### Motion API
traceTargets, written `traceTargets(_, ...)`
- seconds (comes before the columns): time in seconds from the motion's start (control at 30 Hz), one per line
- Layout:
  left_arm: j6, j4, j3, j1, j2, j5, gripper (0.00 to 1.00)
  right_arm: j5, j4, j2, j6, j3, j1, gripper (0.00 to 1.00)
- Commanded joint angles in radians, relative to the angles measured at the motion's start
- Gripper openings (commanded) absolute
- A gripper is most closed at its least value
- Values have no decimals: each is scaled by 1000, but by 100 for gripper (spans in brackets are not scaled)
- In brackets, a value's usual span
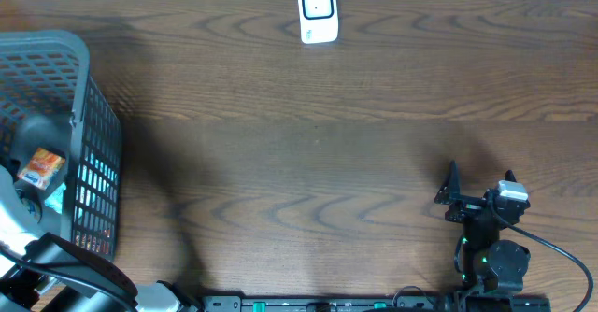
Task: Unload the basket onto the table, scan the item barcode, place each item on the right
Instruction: 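Move the left gripper over the basket and reach down inside, then grasp the green-lidded jar inside the basket with the left gripper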
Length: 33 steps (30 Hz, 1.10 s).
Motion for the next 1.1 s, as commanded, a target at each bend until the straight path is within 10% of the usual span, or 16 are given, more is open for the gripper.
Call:
traceTargets(0.0,34,49,-30,5,-7,-2,98,-1,-3,-5,12,-1,-7,99)
traceTargets(1.07,44,237,-189,141,135,134,98,-1,-3,-5,12,-1,-7,99)
